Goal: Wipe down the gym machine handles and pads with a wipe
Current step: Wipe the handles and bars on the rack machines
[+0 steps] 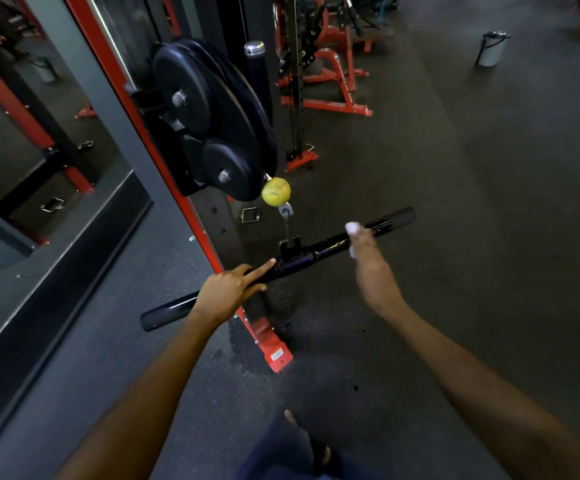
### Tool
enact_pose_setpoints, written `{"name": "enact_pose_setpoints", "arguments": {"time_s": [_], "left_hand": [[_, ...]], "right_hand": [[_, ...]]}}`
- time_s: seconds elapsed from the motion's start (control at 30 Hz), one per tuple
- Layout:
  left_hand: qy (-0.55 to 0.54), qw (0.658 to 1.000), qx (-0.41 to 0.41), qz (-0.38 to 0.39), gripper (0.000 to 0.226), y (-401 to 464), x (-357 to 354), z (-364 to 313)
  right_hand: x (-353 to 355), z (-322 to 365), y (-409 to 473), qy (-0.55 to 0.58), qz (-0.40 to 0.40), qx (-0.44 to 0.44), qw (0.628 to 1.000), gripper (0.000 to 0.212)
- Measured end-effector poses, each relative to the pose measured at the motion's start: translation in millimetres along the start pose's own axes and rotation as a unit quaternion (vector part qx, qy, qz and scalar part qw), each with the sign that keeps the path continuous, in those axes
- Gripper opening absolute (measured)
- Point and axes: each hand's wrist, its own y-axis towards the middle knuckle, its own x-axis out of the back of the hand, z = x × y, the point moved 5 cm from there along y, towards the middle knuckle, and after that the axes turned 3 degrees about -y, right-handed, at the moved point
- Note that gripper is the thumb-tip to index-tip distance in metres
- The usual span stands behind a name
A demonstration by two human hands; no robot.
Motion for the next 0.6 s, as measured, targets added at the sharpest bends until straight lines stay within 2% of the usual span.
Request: {"name": "enact_pose_setpoints", "arguments": {"time_s": [0.07, 0.13, 0.2, 0.3, 0.4, 0.47, 0.5, 0.57, 0.6], "left_hand": [[0.000, 1.000, 0.005, 0.001, 0.055, 0, 0, 0], [-0.002, 1.000, 0.008, 0.000, 0.057, -1, -1, 1], [-0.009, 1.000, 0.006, 0.000, 0.058, -2, -2, 3], [-0.011, 1.000, 0.005, -0.001, 0.058, -2, -1, 4], [-0.018, 1.000, 0.006, -0.003, 0.057, -2, -1, 1], [-0.019, 1.000, 0.005, -0.004, 0.056, -2, 1, -1], [-0.018, 1.000, 0.005, -0.005, 0.056, -1, 2, -1], [-0.017, 1.000, 0.004, -0.006, 0.056, -1, 3, -3], [-0.016, 1.000, 0.002, -0.007, 0.056, -2, 2, -3]], "right_hand": [[-24, 33, -18, -0.012, 0.038, 0.130, 0.991, 0.047], [-38, 27, -23, -0.017, 0.045, 0.222, 0.974, 0.061], [-32, 2, -13, 0.004, 0.042, 0.172, 0.984, 0.062], [-7, -47, 2, -0.008, 0.011, 0.011, 1.000, 0.055], [-4, -41, 7, -0.002, 0.035, -0.016, 0.999, 0.050], [-14, -6, 2, 0.012, 0.055, 0.041, 0.998, 0.044], [-19, 10, -1, 0.010, 0.049, 0.108, 0.993, 0.043], [-34, 25, -3, -0.064, 0.067, 0.247, 0.965, 0.043], [-36, 18, 3, -0.087, 0.065, 0.278, 0.955, 0.043]]}}
